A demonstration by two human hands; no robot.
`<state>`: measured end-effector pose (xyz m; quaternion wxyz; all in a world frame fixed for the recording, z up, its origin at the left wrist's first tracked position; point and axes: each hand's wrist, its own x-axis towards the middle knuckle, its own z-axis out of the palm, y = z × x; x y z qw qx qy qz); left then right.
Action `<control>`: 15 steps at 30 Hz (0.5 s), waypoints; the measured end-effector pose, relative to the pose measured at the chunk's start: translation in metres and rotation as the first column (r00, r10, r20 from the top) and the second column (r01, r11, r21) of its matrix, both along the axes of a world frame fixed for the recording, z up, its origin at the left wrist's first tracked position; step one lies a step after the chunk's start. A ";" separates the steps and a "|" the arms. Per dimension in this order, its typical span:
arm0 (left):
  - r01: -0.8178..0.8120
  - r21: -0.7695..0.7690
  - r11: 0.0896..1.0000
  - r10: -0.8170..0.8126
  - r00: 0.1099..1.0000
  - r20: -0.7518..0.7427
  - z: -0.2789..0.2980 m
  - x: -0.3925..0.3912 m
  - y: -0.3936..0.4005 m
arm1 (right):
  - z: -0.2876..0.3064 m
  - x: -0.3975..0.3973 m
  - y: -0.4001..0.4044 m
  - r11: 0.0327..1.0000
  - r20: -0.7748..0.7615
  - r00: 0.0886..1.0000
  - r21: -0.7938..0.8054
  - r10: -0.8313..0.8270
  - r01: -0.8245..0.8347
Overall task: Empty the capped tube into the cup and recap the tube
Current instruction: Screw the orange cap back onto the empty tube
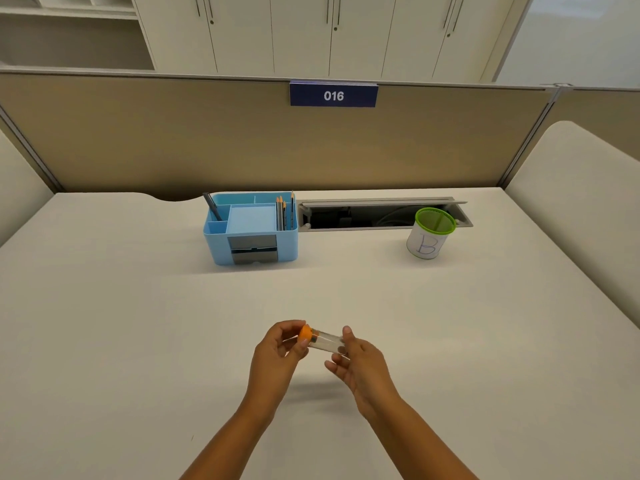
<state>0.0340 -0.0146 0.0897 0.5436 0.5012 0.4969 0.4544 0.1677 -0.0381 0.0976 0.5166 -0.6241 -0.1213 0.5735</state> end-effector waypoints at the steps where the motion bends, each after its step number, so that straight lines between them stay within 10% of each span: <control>1: -0.004 0.001 1.000 0.004 1.000 -0.012 -0.003 0.000 -0.001 | -0.002 -0.001 0.001 1.000 0.046 0.999 0.008 -0.011 0.011; 15: -0.083 -0.071 0.994 0.053 0.937 -0.346 -0.041 -0.003 -0.008 | -0.043 -0.007 -0.006 0.999 0.171 0.985 -0.037 0.008 -0.002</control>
